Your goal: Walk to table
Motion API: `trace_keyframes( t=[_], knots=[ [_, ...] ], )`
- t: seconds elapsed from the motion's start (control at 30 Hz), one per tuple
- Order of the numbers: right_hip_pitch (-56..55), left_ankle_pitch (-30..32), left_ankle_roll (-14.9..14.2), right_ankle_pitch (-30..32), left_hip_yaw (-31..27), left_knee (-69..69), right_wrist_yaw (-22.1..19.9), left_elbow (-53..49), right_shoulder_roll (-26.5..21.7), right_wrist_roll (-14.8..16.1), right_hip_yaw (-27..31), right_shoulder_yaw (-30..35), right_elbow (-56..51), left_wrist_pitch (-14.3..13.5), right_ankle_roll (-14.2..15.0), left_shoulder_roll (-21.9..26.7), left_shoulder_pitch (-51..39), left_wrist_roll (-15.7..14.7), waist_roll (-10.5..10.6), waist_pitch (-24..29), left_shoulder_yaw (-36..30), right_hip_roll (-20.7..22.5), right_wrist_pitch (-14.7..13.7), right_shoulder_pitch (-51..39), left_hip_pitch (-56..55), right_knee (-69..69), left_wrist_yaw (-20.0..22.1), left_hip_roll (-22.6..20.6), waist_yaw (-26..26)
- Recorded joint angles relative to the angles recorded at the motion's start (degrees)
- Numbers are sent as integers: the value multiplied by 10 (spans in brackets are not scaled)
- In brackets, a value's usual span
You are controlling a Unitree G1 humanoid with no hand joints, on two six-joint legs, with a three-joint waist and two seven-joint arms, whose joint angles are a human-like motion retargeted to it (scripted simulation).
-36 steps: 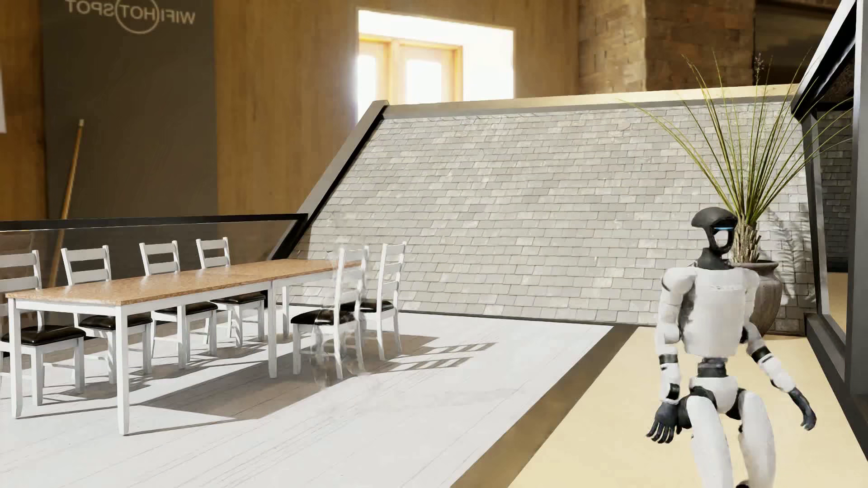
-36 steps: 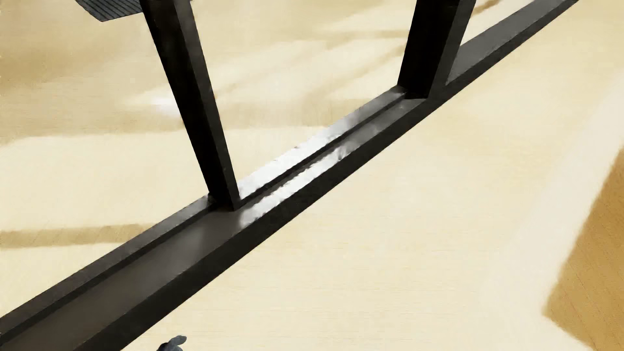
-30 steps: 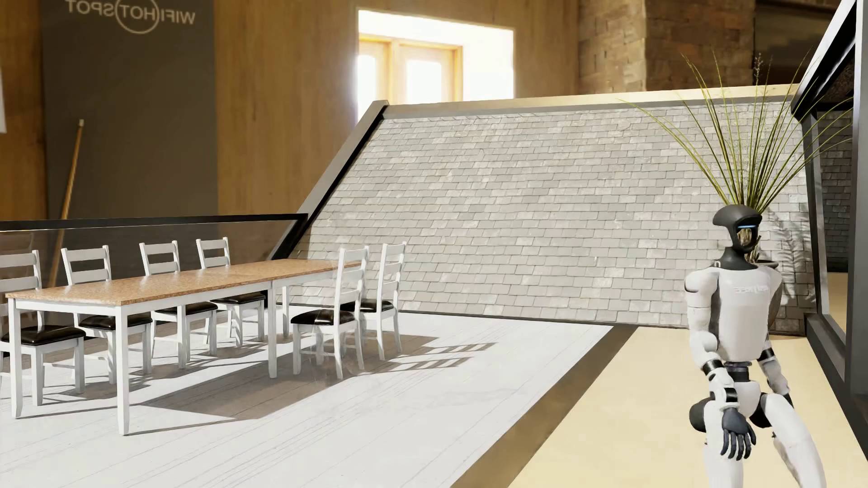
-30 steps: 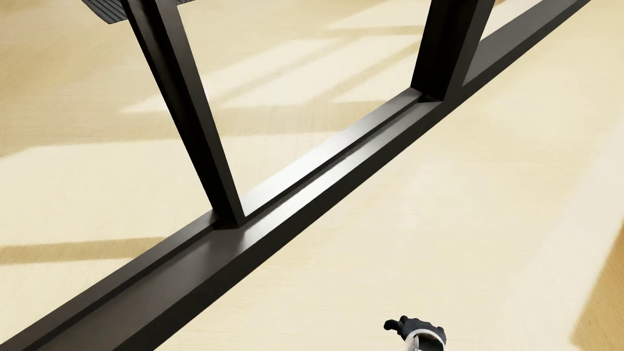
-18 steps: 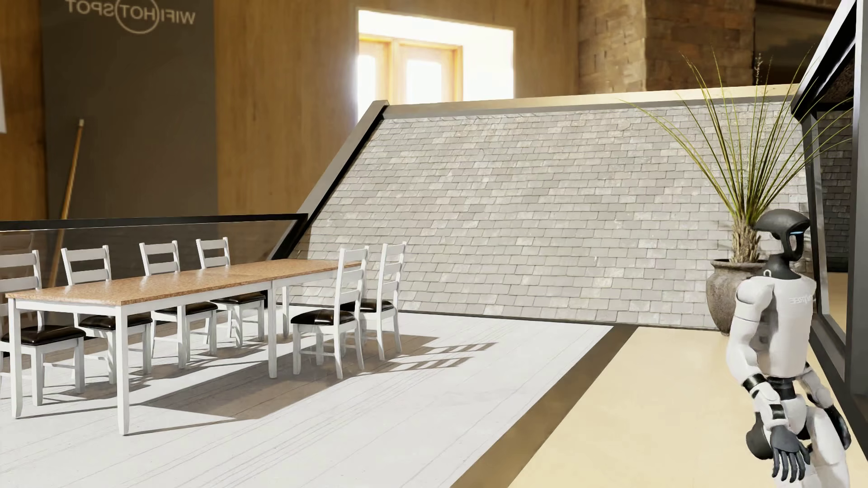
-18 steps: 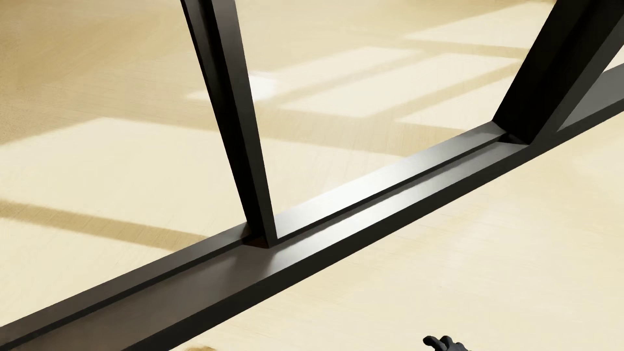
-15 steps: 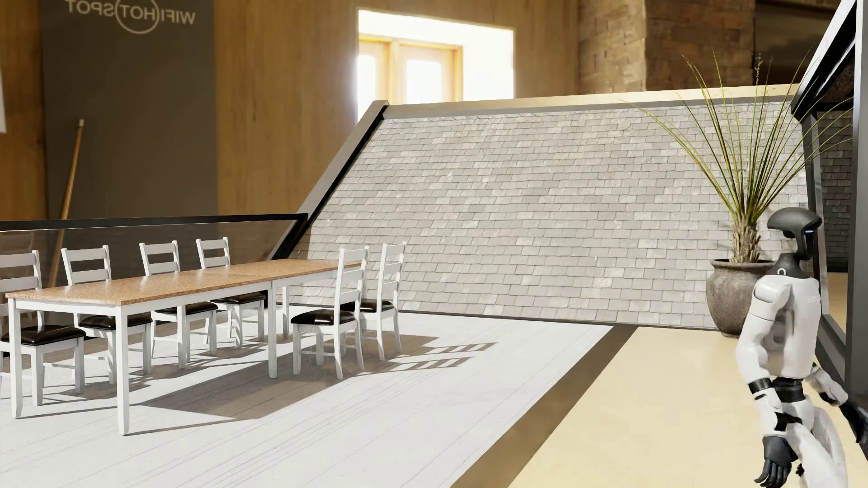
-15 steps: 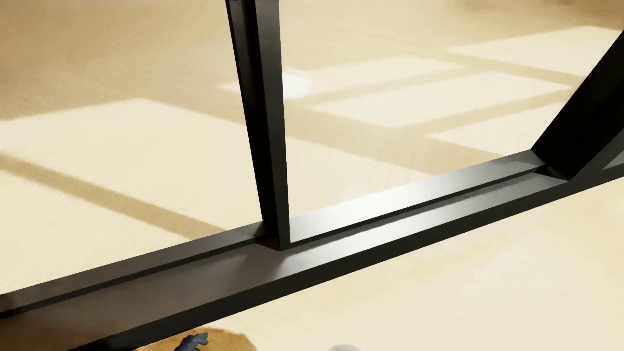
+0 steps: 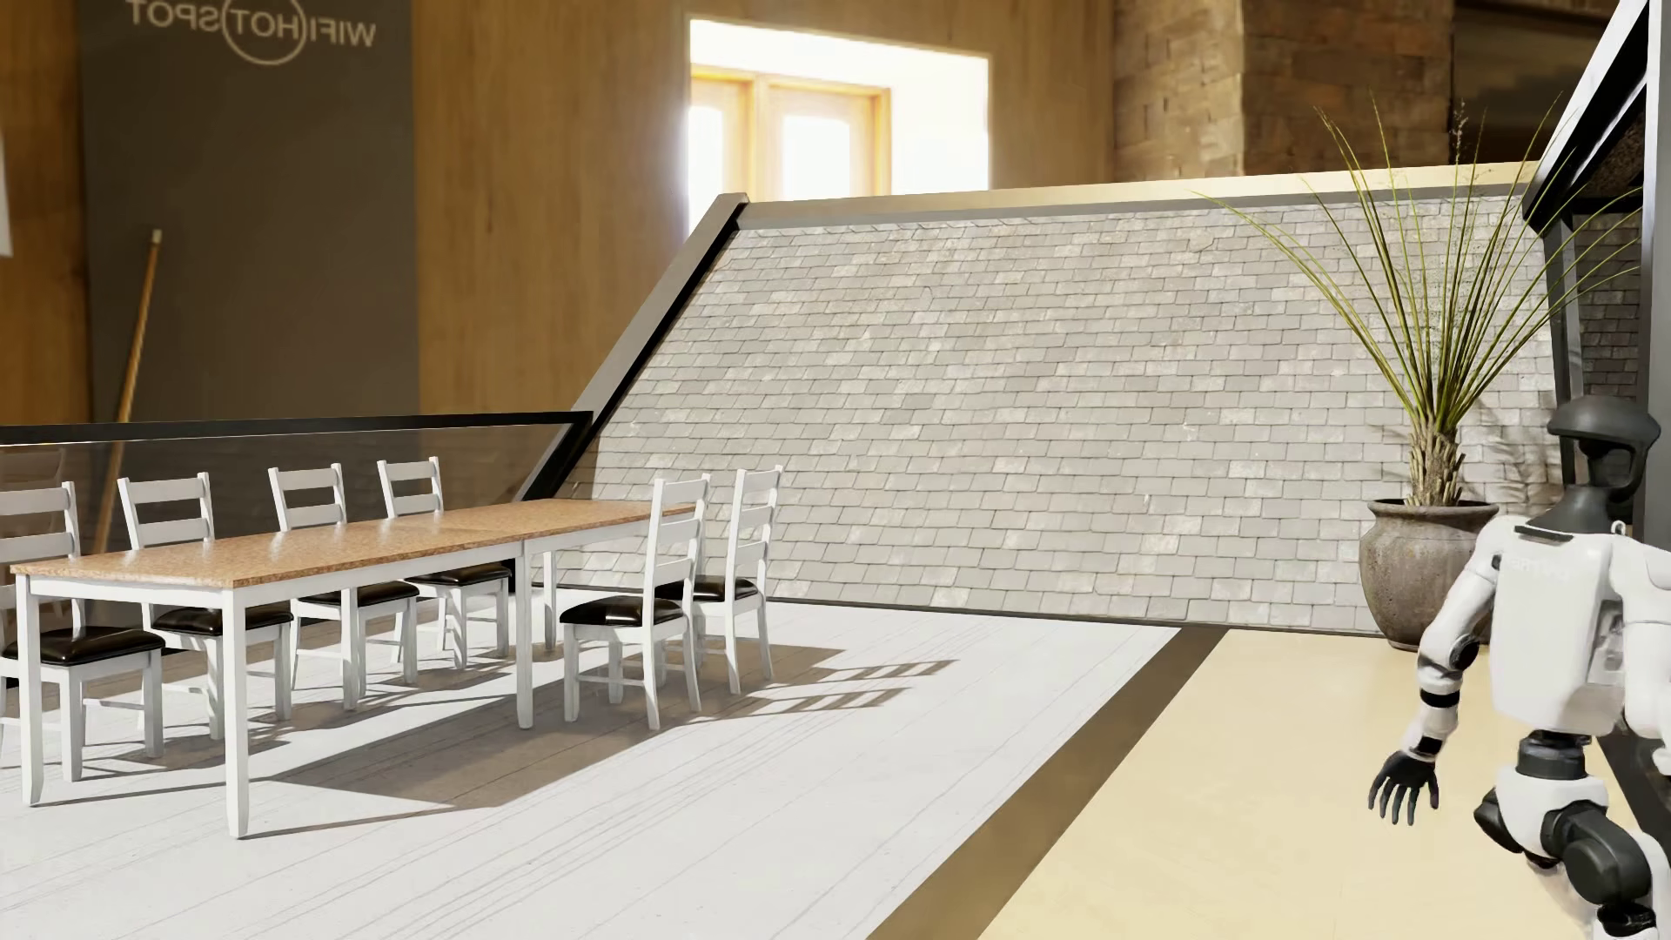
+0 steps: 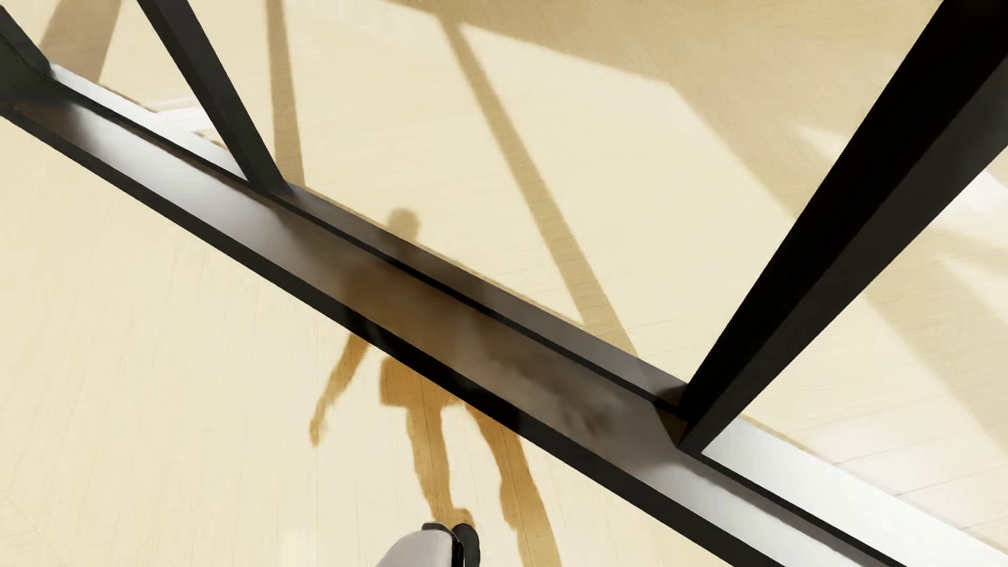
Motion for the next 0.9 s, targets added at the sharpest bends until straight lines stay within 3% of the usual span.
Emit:
trace_keyframes(
  t=[0.07, 0.13, 0.17, 0.23, 0.3, 0.37, 0.43, 0.47, 0.5, 0.53, 0.57, 0.63, 0.7, 0.77, 0.83, 0.9],
  knots=[
    [20, 11, 6, -6, -25, -146, -16, 54, -7, -48, -28, 72, -15, 38, 4, 14, 17, 40, -3, -4, 13, -8, -51, -80, 31, -14, 10, 35, 7],
    [38, 8, 21, -20, 5, -229, -47, 78, 19, -48, -71, 117, -53, 29, 9, 26, 21, 99, -8, -2, -9, -14, -82, -143, 36, -14, -9, 85, 11],
    [48, 3, 29, -30, 45, -234, -66, 76, 41, -34, -100, 127, -83, 12, 14, 26, 13, 107, -9, 0, -6, -19, -83, -162, 25, -10, -25, 110, 12],
    [70, -2, 50, -51, 130, -210, -123, 55, 82, 11, -167, 144, -158, -22, 28, 17, -18, 92, -11, 8, 10, -32, -74, -177, -1, -1, -57, 145, 15],
    [96, -21, 80, -70, 203, -151, -173, 15, 111, 74, -231, 167, -229, -55, 53, -3, -47, 84, -14, 16, -1, -52, -67, -181, -21, 11, -55, 163, 21],
    [115, -46, 89, -74, 276, -92, -185, -35, 121, 157, -277, 180, -271, -96, 80, -35, -56, 85, -16, 20, -43, -79, -74, -182, -14, 40, -42, 163, 29],
    [117, -29, 132, -27, 307, -67, -172, -72, 103, 209, -294, 189, -287, -131, 87, -78, -50, 73, -22, 22, -90, -123, -65, -174, 2, 116, -53, 122, 38],
    [104, -41, 156, 20, 301, -44, -169, -75, 88, 214, -289, 186, -286, -140, 87, -98, -46, 64, -29, 24, -112, -156, -50, -160, 1, 189, -63, 91, 39],
    [83, -71, 163, 73, 287, -14, -168, -68, 78, 216, -267, 177, -275, -133, 85, -113, -43, 44, -37, 26, -120, -194, -31, -139, 3, 281, -68, 57, 37],
    [51, -100, 164, 124, 272, 5, -167, -57, 78, 220, -224, 160, -251, -115, 59, -118, -41, 26, -47, 28, -121, -222, -8, -116, 16, 379, -71, 23, 30],
    [6, -123, 164, 151, 255, 9, -167, -45, 86, 228, -169, 136, -217, -103, 17, -108, -41, 29, -57, 30, -130, -226, 18, -95, 40, 467, -77, -9, 21],
    [-90, -149, 159, 112, 207, -15, -164, -17, 116, 270, -79, 64, -139, -90, -10, -61, -56, 85, -70, 31, -156, -186, 78, -44, 103, 587, -85, -65, 7],
    [-175, -163, 153, 112, 141, -56, -138, 6, 137, 322, -46, 3, -84, -66, -17, -27, -86, 117, -74, 27, -142, -157, 117, 25, 170, 615, -75, -104, -7],
    [-248, -182, 149, 104, 70, -82, -109, 23, 137, 340, -59, 0, -73, -57, -48, -8, -127, 98, -74, 22, -108, -159, 105, 112, 229, 555, -52, -125, -22],
    [-293, -201, 146, 105, 8, -108, -101, 30, 131, 315, -119, 31, -63, -68, -79, 15, -170, 73, -76, 21, -90, -165, 64, 185, 284, 403, -41, -133, -36],
    [-307, -210, 144, 138, -26, -151, -69, 28, 126, 272, -137, 57, -43, -74, -38, 28, -198, 62, -79, 22, -90, -97, 31, 225, 344, 158, -16, -130, -45]
  ],
)
